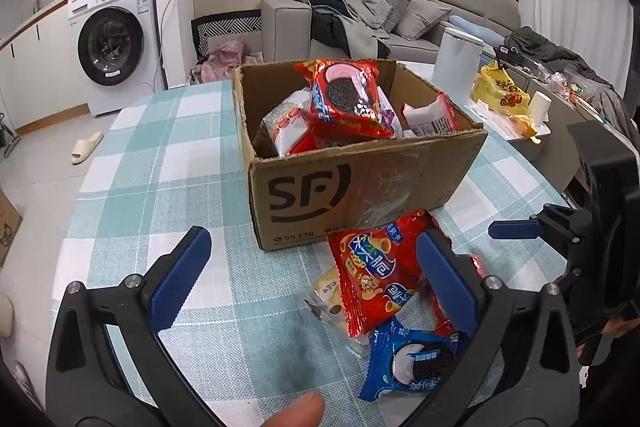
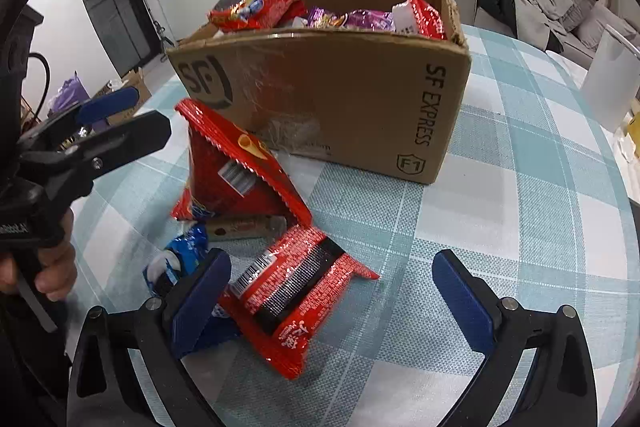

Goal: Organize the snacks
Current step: 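Withdraw both tools from the box toward the remaining snacks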

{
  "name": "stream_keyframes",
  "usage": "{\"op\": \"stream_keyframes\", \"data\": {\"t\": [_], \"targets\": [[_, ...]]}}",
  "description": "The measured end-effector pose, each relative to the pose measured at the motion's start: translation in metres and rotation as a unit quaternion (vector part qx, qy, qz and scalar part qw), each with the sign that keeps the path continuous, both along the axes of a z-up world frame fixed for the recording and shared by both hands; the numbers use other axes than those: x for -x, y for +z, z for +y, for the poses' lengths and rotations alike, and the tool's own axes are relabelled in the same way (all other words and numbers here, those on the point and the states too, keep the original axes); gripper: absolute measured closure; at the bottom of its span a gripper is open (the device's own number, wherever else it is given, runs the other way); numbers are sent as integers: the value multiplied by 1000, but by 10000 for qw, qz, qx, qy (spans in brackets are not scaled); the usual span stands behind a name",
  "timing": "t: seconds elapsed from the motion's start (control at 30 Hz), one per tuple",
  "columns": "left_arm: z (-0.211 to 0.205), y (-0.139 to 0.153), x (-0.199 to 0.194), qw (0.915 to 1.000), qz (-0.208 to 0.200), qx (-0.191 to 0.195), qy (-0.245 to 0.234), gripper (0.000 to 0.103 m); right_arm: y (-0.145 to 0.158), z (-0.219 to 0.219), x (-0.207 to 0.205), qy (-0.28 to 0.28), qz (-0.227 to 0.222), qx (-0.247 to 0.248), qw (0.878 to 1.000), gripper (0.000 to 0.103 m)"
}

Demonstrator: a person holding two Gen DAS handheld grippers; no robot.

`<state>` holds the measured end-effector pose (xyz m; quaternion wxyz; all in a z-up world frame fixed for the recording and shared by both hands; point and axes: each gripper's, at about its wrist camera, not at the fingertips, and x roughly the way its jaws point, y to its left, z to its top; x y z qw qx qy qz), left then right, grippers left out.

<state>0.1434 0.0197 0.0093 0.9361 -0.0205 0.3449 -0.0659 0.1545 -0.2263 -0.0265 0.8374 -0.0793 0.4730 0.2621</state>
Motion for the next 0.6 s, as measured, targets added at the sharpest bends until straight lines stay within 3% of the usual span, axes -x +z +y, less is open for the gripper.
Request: {"op": "stream_keyframes", "data": {"t": [0.43,0.6], "targets": [[-17,-20,-6,9992,255,-98,-289,1,-11,-23,-2,149,-9,405,9991,1],[-23,-30,-10,9987,376,-144,-317,1,-13,-32,-8,10,33,291,9996,1]]}}
